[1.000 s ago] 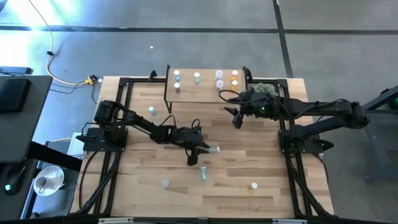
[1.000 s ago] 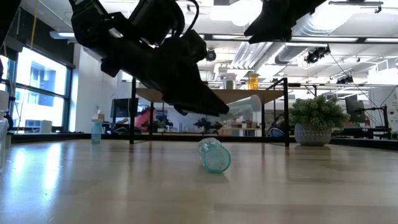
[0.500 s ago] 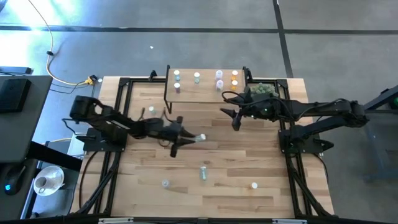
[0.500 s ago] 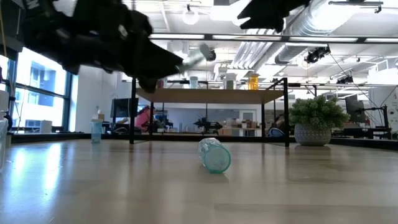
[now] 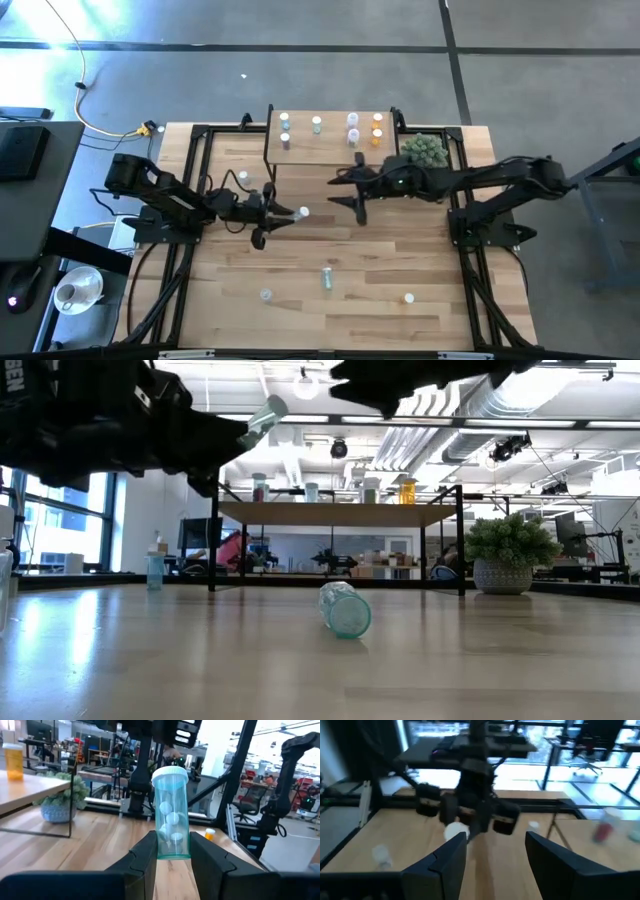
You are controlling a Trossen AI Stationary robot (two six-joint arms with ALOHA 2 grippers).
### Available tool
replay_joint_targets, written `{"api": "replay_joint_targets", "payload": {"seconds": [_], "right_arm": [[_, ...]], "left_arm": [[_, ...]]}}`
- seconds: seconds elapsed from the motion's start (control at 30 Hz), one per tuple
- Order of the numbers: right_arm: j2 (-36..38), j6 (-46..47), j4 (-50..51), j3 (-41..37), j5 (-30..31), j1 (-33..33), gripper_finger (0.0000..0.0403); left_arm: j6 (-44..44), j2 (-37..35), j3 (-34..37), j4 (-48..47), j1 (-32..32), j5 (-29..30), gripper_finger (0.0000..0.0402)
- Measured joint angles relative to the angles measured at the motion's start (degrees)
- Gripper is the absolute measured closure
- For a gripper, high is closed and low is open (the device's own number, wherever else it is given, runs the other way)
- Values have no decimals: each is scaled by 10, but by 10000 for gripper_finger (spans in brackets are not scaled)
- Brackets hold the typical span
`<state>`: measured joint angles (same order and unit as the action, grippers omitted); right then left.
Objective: Pick and place medicine bottles onto shelf by color
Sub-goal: Put the top green pill bottle on the shelf aligned with the other green pill bottle
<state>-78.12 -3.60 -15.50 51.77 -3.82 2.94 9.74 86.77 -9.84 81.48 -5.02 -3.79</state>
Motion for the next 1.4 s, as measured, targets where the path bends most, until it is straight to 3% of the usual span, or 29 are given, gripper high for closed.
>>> {"api": "replay_joint_targets", "payload": {"seconds": [0.3, 0.6, 1.1, 1.4], "right_arm": [[-101, -29, -132, 0, -66, 0, 208], [-162, -29, -209, -1, -85, -1, 208], [-174, -16, -235, -1, -85, -15, 207], [-175, -14, -237, -1, -90, -15, 164]], "left_arm": [[-8, 3, 1, -4, 1, -3, 310], [-9, 3, 0, -6, 1, -4, 310], [-9, 3, 0, -11, 1, -4, 310], [-9, 3, 0, -11, 1, -4, 310]]}}
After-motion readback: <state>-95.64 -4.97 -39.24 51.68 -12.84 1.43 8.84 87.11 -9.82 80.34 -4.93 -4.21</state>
